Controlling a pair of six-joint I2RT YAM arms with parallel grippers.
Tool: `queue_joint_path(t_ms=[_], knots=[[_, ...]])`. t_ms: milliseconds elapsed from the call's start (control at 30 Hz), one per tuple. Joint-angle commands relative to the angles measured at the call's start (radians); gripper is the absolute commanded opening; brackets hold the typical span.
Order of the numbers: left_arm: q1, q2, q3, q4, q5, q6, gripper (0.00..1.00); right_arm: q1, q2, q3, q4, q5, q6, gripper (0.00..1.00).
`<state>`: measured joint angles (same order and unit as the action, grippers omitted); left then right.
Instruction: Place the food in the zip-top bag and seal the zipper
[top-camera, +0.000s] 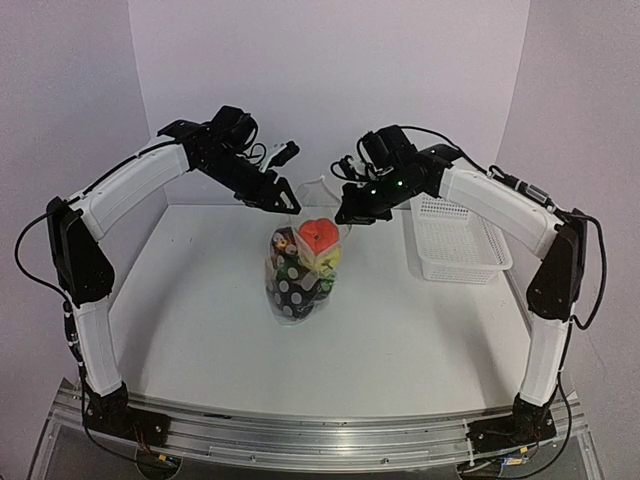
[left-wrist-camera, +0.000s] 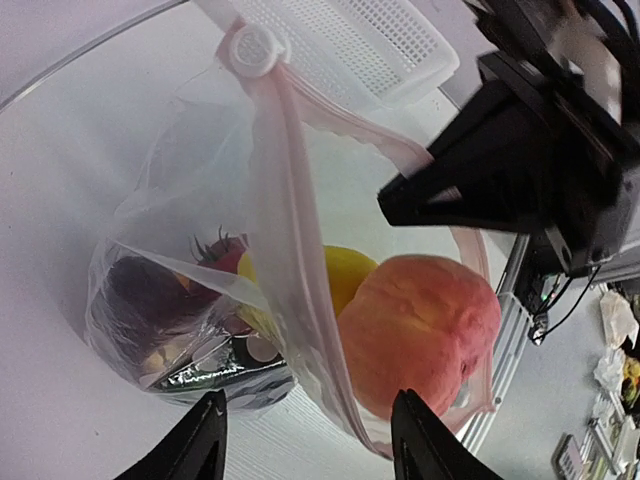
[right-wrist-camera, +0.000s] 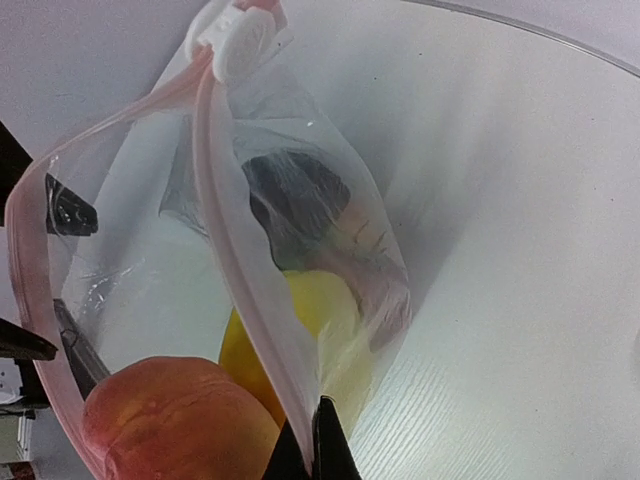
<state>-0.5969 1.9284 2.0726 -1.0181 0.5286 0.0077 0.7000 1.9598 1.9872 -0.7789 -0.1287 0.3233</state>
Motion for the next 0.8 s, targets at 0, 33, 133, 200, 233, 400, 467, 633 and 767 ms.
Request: queue_joint_path(t_ms=[0,33,133,200,233,400,467,633,767], knots=[[0.012,-0.082,0.068,-0.064,0.087,0.124,0.62,-0.065,-0.047,0.052,0.007,-0.291,-0.127,0.0],[0.012,-0.084,0.093,-0.088,0.101,0.17,0.64,-0.073,-0.047,0.056,0.005,-0.341,-0.158,0.0],[0.012,-0.103,0.162,-0.154,0.141,0.334,0.76,-0.086,-0.046,0.069,-0.009,-0.501,-0.257,0.0],[0.015,-0.136,0.174,-0.164,0.146,0.436,0.83,-0.089,-0.043,0.087,-0.022,-0.561,-0.305,0.0],[0.023,-0.153,0.168,-0.155,0.144,0.468,0.85,-0.091,-0.038,0.101,-0.034,-0.58,-0.323,0.0],[0.123,-0.16,0.21,-0.141,0.175,0.572,0.91,-0.099,-0.014,0.199,-0.149,-0.689,-0.441,0.0],[0.169,-0.134,0.238,-0.154,0.205,0.595,0.92,-0.107,-0.014,0.216,-0.179,-0.732,-0.464,0.0],[0.236,-0.099,0.225,-0.131,0.275,0.648,0.94,-0.123,-0.03,0.216,-0.213,-0.836,-0.475,0.0],[0.238,-0.112,0.113,-0.086,0.311,0.801,0.93,-0.128,-0.023,0.242,-0.214,-0.941,-0.453,0.0]])
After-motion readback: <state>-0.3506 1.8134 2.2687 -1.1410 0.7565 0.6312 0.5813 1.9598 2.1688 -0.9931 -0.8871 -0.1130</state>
